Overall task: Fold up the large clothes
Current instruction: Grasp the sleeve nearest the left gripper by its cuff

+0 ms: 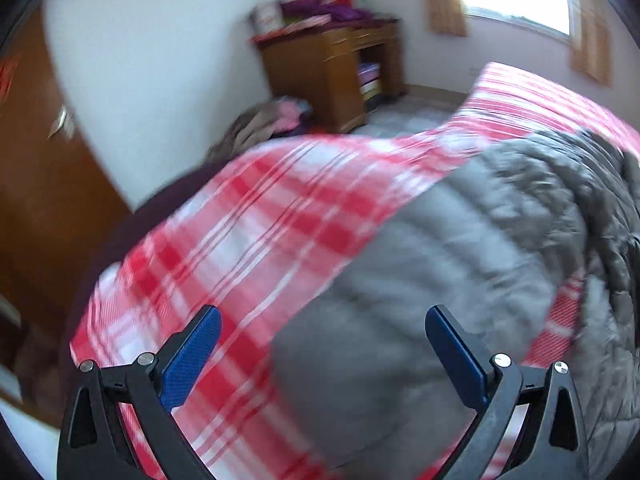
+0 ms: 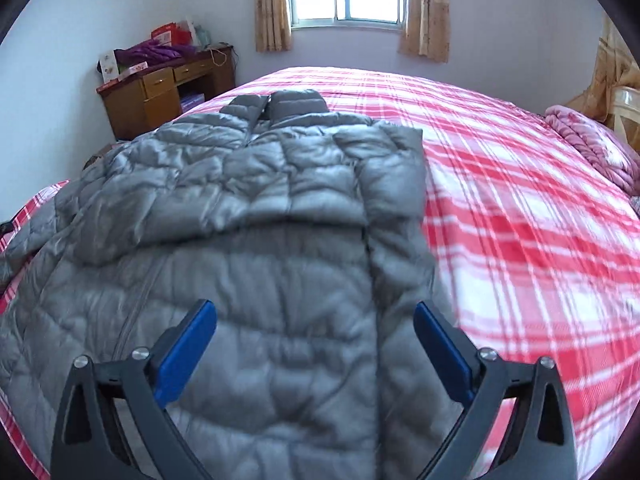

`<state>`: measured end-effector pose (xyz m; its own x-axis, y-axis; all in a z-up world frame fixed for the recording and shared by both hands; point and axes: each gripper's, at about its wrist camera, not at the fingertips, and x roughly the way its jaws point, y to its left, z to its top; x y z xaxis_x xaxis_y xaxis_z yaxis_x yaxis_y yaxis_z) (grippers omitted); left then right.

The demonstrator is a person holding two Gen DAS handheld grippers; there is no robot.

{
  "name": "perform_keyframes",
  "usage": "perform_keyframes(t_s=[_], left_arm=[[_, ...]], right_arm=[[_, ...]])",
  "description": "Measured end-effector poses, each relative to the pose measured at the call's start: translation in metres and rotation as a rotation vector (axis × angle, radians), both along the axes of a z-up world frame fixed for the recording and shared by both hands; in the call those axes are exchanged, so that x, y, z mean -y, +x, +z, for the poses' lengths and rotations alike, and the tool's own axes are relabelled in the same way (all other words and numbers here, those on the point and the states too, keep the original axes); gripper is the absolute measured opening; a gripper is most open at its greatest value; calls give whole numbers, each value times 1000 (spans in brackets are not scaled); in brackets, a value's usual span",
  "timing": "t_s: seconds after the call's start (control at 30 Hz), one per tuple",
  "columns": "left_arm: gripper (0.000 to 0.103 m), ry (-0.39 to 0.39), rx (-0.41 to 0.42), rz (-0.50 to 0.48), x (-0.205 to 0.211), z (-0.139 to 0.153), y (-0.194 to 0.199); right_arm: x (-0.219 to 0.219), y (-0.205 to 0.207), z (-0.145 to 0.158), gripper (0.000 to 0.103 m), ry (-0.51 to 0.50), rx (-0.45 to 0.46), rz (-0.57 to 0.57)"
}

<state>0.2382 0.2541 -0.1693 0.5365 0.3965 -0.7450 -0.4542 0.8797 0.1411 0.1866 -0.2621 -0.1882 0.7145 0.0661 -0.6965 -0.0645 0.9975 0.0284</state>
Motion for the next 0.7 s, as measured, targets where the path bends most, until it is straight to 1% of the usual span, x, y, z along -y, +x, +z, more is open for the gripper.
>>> perform_keyframes(t_s=[0.07,0.17,0.23,0.27,0.3,0.33,0.37,0.4,0.43,0.47,0.53,0.63,0.7], left_arm=[[102,-77,-4,4,-13,-10,-11],[102,-169,4,0,-16,-23,-12],[102,-223,-4,-5,-11,-33,-8],[95,-241,-1,-23,-4,-38,-2],[84,-238,4,-41,3,-40,-1],[62,-231,4,-68,10,-41,1],[46,-235,16,-86,14,-39,2],[34,-222,17,-95,16,-35,4],[21,-181,9,-97,16,-28,7],[18,-138,23,-72,12,-17,7],[18,-94,69,-36,-1,4,6],[18,2,104,-37,-5,32,11],[17,64,117,-52,5,47,17]], right_arm=[[-8,-6,-3,101,10,3,6],[-21,-11,0,101,25,14,30],[-29,-15,5,101,17,31,47],[-31,-18,8,101,12,41,55],[-33,-20,10,101,8,51,60],[-33,-22,12,101,5,60,60],[-31,-24,13,101,4,66,55],[-28,-26,14,101,4,73,46],[-24,-26,15,101,6,77,31],[-20,-28,15,101,9,81,16],[-9,-29,16,101,19,92,-24],[5,-32,18,101,39,120,-77],[14,-31,20,101,57,136,-105]])
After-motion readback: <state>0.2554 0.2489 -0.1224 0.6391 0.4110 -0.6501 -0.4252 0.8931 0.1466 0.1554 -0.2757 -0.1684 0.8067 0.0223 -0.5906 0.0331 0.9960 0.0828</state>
